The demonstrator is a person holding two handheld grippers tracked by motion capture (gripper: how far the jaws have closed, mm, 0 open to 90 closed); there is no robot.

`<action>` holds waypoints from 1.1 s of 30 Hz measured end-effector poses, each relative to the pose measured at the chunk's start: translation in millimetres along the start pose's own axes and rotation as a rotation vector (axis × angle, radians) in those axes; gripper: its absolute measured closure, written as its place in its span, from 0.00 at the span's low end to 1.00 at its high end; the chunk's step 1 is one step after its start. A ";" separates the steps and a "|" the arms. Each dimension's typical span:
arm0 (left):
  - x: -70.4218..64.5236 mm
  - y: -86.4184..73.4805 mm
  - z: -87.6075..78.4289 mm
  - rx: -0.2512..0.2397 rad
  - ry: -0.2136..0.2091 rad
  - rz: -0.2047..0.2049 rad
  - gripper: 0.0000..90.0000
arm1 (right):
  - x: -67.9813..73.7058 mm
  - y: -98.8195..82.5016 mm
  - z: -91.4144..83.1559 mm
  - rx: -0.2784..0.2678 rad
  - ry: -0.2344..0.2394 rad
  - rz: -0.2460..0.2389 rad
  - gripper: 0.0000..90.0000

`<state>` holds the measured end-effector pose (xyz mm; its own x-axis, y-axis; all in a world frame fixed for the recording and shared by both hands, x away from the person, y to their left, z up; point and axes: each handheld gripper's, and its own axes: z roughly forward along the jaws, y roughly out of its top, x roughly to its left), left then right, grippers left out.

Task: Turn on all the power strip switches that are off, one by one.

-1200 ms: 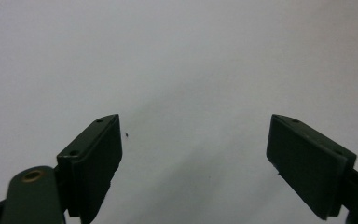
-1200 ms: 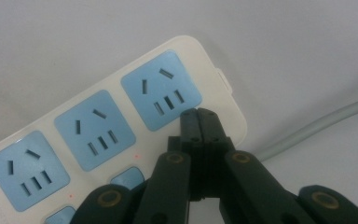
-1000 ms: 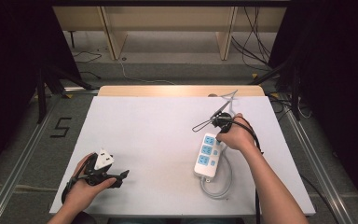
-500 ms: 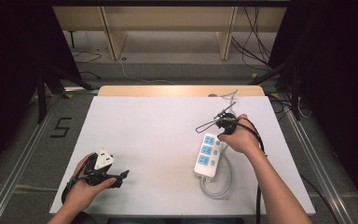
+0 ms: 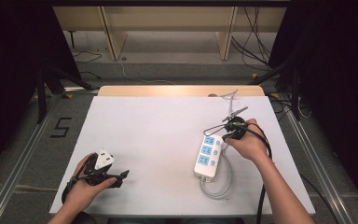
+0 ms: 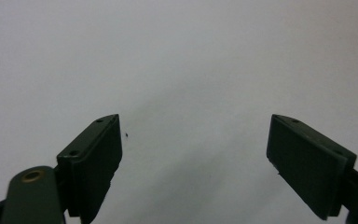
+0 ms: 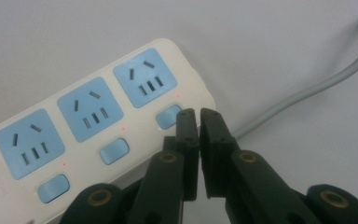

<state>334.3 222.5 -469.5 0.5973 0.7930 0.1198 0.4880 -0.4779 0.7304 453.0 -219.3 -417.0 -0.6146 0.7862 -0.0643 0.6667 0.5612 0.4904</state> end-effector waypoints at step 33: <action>2.4 -1.2 0.8 0.002 0.015 -0.019 0.20 | -1.0 -49.9 -12.2 -0.168 0.021 0.064 0.73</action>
<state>335.6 224.6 -470.6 0.5780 0.8077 0.1162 0.5005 -0.4634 0.7312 415.2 -251.2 -430.8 -0.5827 0.8126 -0.0113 0.6263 0.4578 0.6310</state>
